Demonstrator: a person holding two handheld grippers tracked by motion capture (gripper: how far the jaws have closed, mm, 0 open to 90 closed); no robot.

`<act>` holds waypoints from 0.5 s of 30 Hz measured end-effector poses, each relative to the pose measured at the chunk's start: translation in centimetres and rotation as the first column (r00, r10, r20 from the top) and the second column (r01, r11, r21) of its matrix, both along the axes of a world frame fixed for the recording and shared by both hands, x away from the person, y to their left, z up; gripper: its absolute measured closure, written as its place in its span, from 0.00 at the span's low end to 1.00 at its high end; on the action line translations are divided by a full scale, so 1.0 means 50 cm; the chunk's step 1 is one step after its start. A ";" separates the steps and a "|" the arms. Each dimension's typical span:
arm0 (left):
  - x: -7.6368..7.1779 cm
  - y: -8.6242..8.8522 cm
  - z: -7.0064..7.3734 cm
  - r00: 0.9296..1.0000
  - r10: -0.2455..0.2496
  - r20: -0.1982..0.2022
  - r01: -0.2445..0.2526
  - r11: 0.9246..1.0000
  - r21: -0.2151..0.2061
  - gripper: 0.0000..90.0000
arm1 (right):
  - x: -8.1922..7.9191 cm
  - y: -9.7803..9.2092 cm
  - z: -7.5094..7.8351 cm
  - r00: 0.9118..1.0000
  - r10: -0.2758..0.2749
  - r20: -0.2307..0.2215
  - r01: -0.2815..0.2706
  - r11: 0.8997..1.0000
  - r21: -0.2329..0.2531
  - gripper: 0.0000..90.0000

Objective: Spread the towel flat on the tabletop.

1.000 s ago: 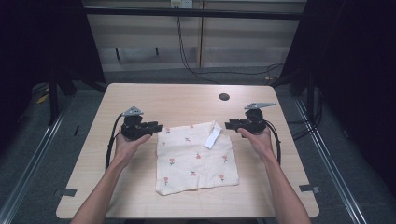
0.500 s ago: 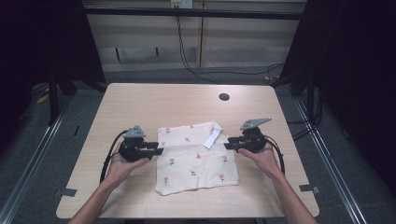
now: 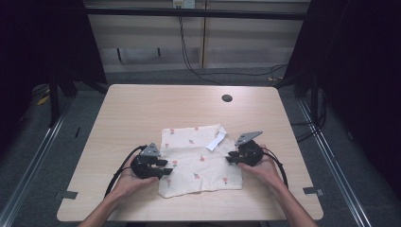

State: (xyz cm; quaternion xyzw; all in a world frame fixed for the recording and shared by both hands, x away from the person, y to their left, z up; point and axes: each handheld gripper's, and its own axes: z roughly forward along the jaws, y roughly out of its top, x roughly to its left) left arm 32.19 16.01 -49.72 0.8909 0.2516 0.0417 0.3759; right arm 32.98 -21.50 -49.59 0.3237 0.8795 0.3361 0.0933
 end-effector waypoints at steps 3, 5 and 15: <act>-0.002 -0.005 -0.001 1.000 0.002 0.010 -0.002 1.000 0.002 0.63 | -0.014 -0.016 0.000 1.000 -0.006 -0.017 0.006 1.000 0.018 0.89; -0.005 -0.008 -0.001 1.000 -0.004 0.018 0.003 1.000 0.013 0.63 | -0.027 -0.021 0.000 1.000 -0.003 -0.028 0.003 1.000 0.026 0.88; -0.033 0.010 0.000 0.999 -0.051 0.018 0.051 0.999 0.008 0.63 | -0.097 -0.038 0.002 0.999 0.016 -0.040 -0.015 0.999 0.039 0.81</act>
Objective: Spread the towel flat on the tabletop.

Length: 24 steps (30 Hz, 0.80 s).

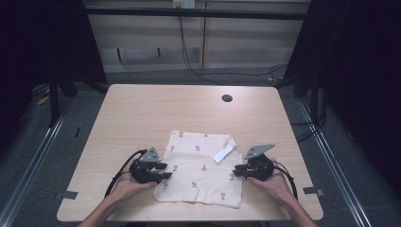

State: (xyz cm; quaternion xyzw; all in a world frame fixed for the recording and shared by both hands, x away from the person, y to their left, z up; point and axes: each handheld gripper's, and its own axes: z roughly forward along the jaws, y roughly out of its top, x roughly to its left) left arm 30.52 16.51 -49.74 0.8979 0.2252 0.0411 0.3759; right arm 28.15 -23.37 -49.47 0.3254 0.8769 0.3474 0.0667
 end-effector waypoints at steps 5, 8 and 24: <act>-0.019 0.011 0.003 0.999 -0.017 -0.029 0.017 1.000 -0.002 0.63 | 0.006 0.002 0.015 1.000 -0.014 0.015 0.014 0.999 0.034 0.75; -0.023 0.017 0.004 0.999 -0.021 -0.042 0.020 1.000 -0.009 0.63 | 0.030 0.003 0.035 0.997 -0.059 0.051 0.057 0.998 0.034 0.75; -0.007 0.015 0.002 0.998 0.003 -0.062 -0.005 1.000 -0.031 0.60 | 0.191 0.086 -0.006 0.978 -0.171 0.119 0.176 0.984 -0.035 0.61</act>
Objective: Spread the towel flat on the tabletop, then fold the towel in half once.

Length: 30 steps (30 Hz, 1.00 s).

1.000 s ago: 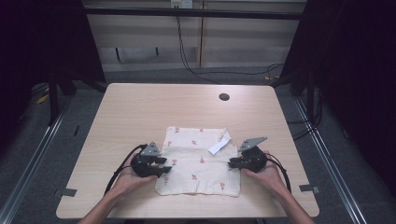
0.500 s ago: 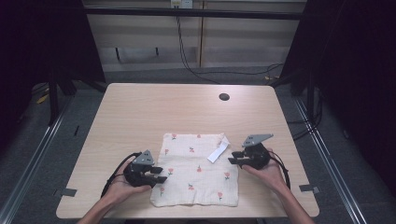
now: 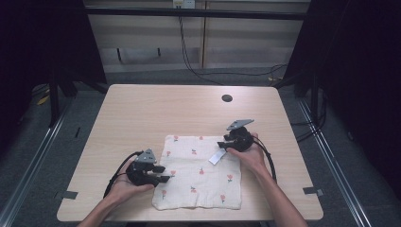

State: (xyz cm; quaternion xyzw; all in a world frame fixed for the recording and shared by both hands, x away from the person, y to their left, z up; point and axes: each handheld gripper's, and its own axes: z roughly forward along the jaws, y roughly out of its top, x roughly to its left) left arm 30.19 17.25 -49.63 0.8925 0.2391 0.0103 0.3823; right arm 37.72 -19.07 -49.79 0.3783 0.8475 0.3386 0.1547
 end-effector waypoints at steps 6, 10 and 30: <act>-0.006 0.006 -0.001 1.000 -0.001 0.004 0.001 1.000 -0.006 0.61 | 0.004 -0.012 -0.006 1.000 -0.026 -0.015 0.026 1.000 0.013 0.79; -0.002 0.007 -0.002 1.000 -0.003 -0.013 0.003 1.000 -0.020 0.61 | 0.002 -0.033 0.000 0.999 -0.047 -0.025 0.048 0.997 0.055 0.87; 0.037 0.034 0.038 0.996 0.090 0.013 -0.089 0.992 -0.089 0.60 | 0.002 -0.122 0.032 0.986 -0.169 -0.012 0.169 0.977 0.129 0.66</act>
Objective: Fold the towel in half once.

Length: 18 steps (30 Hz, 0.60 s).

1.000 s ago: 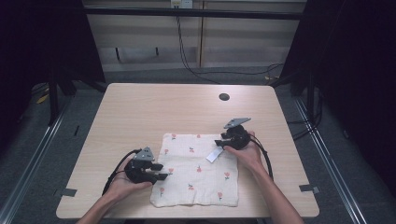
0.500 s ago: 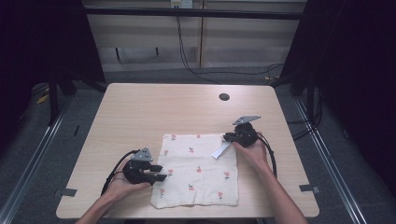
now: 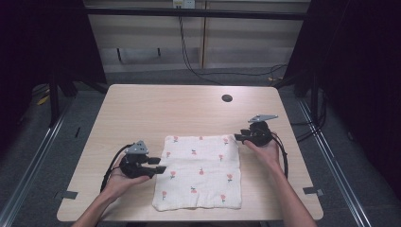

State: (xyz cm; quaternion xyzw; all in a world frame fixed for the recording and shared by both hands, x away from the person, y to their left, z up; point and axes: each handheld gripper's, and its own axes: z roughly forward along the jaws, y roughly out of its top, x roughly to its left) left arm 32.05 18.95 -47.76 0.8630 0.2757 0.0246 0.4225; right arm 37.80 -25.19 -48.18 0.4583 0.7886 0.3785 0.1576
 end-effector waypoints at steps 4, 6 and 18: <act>0.025 0.001 0.007 1.000 0.024 0.010 -0.024 1.000 -0.003 0.58 | -0.001 -0.012 0.014 1.000 0.003 0.019 -0.004 1.000 0.020 0.64; 0.037 0.002 0.009 0.999 0.038 0.012 -0.038 0.999 0.005 0.58 | 0.002 -0.014 0.016 1.000 0.009 0.009 -0.009 0.999 0.035 0.61; 0.123 0.016 0.005 0.988 0.155 0.003 -0.155 0.987 -0.036 0.59 | 0.016 -0.026 0.031 0.998 -0.021 0.061 0.014 0.994 0.112 0.59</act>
